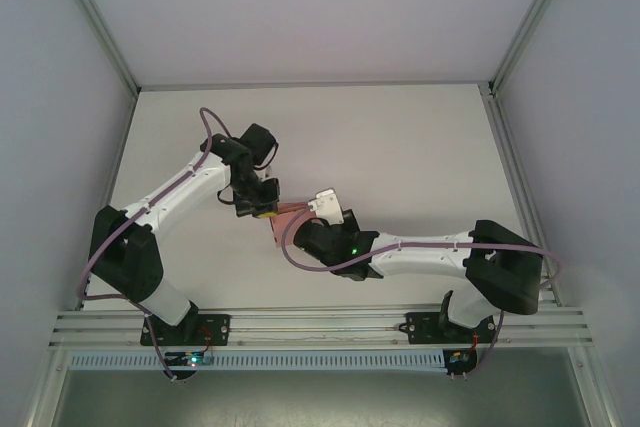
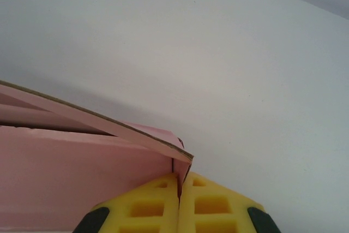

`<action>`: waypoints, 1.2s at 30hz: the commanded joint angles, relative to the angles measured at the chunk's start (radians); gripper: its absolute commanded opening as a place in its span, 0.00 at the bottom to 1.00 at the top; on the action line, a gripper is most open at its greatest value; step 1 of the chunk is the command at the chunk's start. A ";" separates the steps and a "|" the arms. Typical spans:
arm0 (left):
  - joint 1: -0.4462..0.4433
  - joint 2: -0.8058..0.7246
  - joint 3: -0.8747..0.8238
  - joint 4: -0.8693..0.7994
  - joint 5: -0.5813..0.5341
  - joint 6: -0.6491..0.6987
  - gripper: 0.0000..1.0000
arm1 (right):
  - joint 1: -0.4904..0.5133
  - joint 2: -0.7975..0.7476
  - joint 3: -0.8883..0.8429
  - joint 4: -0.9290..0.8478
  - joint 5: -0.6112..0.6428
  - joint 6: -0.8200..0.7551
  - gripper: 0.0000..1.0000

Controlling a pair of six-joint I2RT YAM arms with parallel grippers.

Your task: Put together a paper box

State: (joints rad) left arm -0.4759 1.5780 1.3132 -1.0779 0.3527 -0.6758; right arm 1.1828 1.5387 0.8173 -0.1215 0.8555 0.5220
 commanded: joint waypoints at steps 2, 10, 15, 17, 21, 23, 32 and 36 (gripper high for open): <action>-0.012 0.007 -0.008 -0.071 -0.016 0.170 0.00 | 0.035 0.051 -0.044 -0.075 -0.168 -0.005 0.00; -0.065 -0.011 -0.106 -0.009 -0.125 0.186 0.00 | 0.034 0.064 -0.029 -0.077 -0.153 -0.002 0.00; -0.125 -0.088 -0.301 0.247 -0.143 0.098 0.00 | 0.032 0.045 -0.046 -0.031 -0.157 0.000 0.00; -0.160 -0.119 -0.384 0.346 -0.221 0.055 0.00 | 0.031 0.023 -0.044 -0.025 -0.161 -0.002 0.00; -0.249 -0.145 -0.479 0.441 -0.353 0.014 0.00 | 0.028 -0.050 -0.054 0.005 -0.194 -0.012 0.02; -0.289 -0.144 -0.507 0.481 -0.404 0.002 0.00 | 0.016 -0.102 -0.072 0.056 -0.232 -0.025 0.08; -0.324 -0.153 -0.515 0.545 -0.477 0.023 0.00 | -0.182 -0.350 -0.169 0.230 -0.583 0.009 0.82; -0.345 -0.194 -0.541 0.570 -0.507 0.023 0.00 | -0.232 -0.423 -0.181 0.206 -0.570 0.052 0.89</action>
State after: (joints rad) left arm -0.7998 1.4017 0.7925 -0.4625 -0.1471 -0.6418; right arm 0.9684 1.1515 0.6575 0.0593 0.3416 0.5381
